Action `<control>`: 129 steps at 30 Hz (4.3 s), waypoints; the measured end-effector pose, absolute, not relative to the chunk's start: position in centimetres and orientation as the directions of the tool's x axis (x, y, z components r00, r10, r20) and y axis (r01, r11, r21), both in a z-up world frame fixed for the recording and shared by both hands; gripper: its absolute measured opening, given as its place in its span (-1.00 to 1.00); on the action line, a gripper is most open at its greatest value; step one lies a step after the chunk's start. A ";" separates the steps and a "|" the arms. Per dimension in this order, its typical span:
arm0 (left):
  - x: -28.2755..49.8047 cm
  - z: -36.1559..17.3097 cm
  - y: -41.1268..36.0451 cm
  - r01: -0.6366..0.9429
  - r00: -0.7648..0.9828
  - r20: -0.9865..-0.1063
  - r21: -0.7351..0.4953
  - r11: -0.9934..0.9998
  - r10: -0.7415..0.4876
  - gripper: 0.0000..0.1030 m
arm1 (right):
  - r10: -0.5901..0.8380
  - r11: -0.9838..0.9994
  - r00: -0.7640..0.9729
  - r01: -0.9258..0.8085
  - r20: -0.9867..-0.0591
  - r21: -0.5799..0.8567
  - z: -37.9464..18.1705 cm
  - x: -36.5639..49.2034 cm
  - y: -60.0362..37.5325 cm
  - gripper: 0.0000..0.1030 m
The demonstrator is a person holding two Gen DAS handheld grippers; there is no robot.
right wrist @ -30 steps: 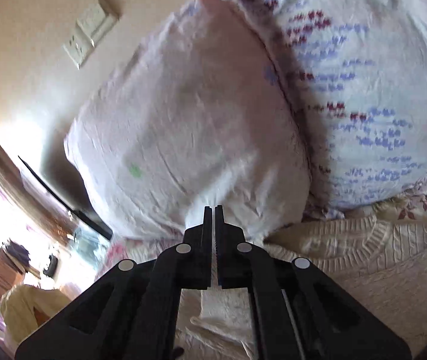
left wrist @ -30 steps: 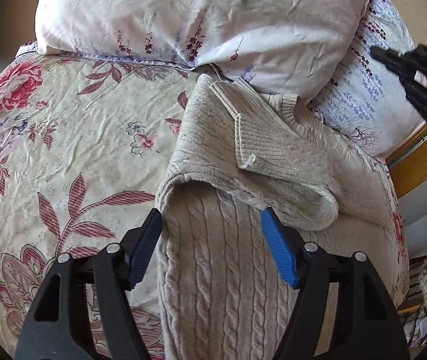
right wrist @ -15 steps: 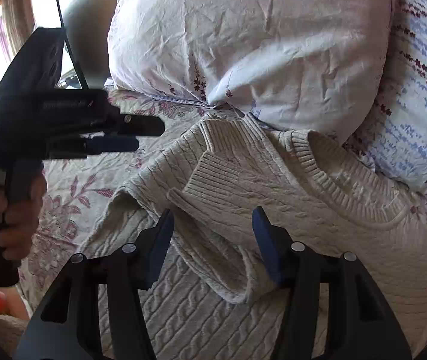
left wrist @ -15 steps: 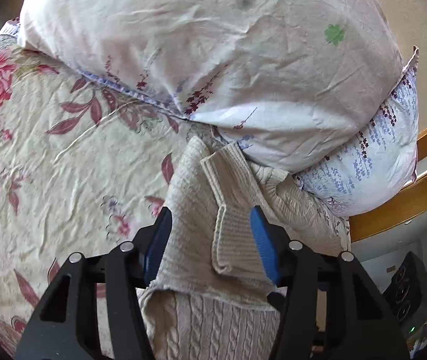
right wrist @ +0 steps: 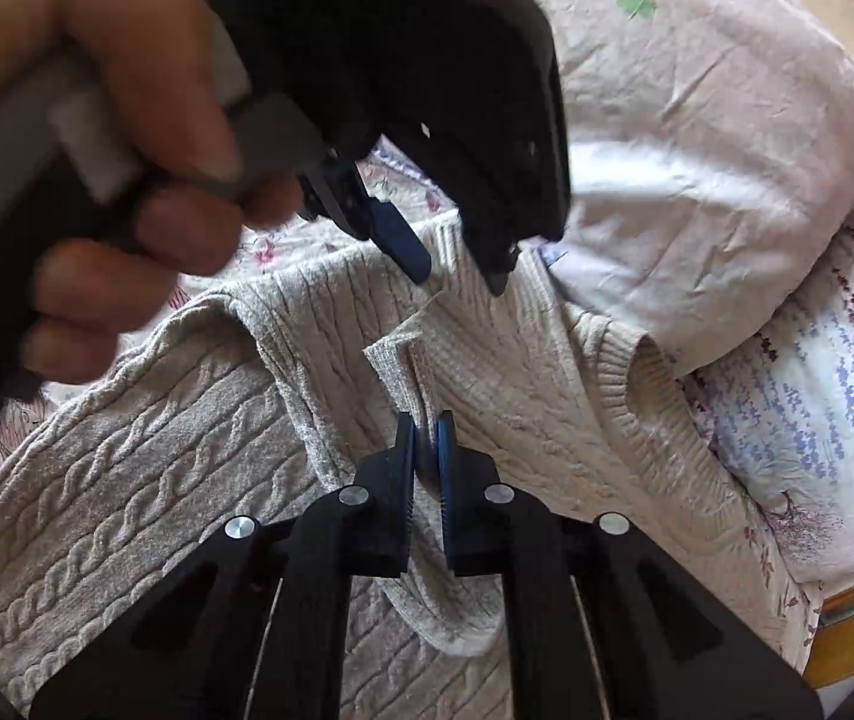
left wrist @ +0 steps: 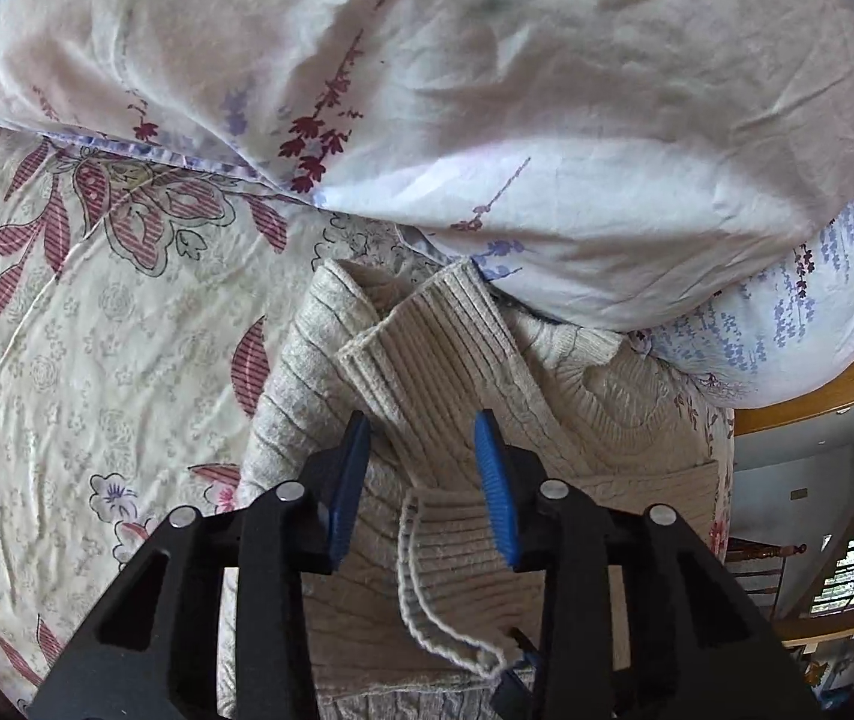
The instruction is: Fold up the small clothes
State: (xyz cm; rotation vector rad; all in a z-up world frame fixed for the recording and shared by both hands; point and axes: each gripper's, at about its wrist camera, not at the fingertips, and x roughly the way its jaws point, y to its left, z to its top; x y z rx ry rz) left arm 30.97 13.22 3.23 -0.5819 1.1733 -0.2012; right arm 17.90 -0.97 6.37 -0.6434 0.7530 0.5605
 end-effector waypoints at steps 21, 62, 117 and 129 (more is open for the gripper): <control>31.0 3.3 12.2 -0.137 0.460 -0.774 -0.547 0.826 -0.436 -0.89 | 0.335 0.750 0.584 -0.640 -0.740 -0.166 7.8 18.1 -3.4 -0.84; 25.3 21.3 -3.2 0.425 0.591 -0.470 -0.510 0.748 -0.656 -0.89 | 0.278 0.861 0.681 0.136 -0.678 0.490 11.0 17.3 -33.2 0.22; 11.5 3.7 5.1 0.108 0.510 -0.832 -0.187 0.976 -0.216 0.78 | 0.136 0.969 0.483 0.117 -0.865 0.218 6.5 22.5 -34.1 -0.83; 10.2 4.3 6.6 0.084 0.527 -0.824 -0.195 0.977 -0.209 0.94 | 0.198 0.957 0.566 0.067 -0.800 0.284 8.2 20.5 -32.8 -0.02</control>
